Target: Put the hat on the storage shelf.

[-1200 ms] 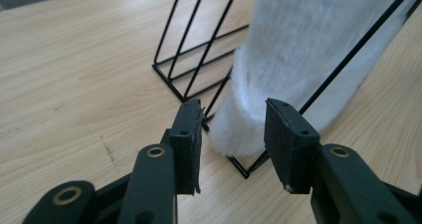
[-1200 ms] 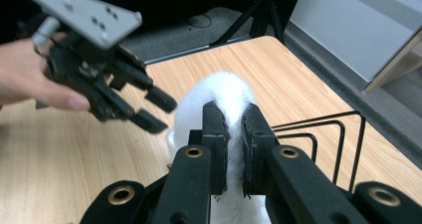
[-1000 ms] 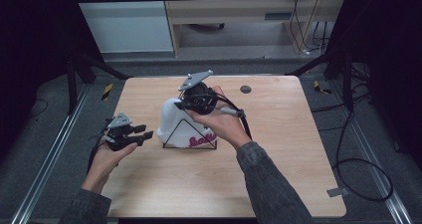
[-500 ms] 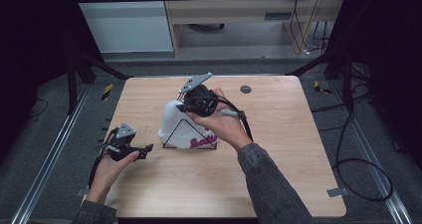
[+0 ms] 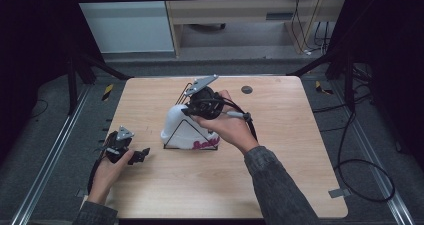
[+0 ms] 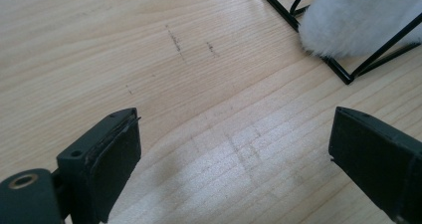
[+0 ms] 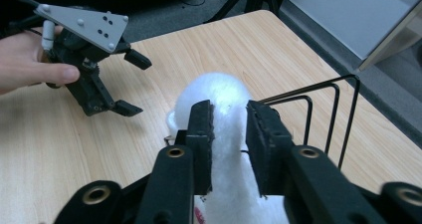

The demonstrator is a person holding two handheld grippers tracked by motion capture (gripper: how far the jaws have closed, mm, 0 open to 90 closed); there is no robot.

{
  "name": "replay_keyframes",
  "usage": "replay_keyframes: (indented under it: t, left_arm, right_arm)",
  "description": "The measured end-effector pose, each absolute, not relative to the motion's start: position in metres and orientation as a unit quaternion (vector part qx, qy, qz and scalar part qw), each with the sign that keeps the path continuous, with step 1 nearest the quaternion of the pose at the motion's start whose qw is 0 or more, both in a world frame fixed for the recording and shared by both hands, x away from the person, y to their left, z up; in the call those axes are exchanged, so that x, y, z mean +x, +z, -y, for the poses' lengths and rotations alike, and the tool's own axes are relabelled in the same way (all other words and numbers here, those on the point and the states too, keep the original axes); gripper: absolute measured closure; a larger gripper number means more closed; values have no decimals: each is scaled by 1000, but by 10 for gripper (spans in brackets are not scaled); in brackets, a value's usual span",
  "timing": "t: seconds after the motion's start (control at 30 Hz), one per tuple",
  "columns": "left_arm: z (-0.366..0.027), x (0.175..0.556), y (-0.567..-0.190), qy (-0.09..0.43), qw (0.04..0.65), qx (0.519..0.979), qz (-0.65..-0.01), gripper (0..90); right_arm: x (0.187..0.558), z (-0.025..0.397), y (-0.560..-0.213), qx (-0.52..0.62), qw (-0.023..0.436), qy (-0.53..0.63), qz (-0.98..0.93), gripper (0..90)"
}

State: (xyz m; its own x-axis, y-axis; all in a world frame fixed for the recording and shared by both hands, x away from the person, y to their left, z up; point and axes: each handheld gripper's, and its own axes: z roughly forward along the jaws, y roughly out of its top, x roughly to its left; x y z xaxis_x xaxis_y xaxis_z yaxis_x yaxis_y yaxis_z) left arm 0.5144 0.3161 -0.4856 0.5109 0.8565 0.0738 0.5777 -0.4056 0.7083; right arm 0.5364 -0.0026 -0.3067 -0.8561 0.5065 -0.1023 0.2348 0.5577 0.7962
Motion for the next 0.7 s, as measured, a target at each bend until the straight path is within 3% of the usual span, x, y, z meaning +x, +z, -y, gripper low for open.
replay_keyframes:
  t: [0.4, 0.7]
  left_arm:
    - [-314, 518, -500, 206, 298, 812, -457, 57]
    - [-316, 517, -508, 201, 329, 797, -464, 0]
  right_arm:
    - [528, 15, -296, 262, 180, 422, -849, 338]
    - [527, 37, -290, 306, 212, 421, -827, 110]
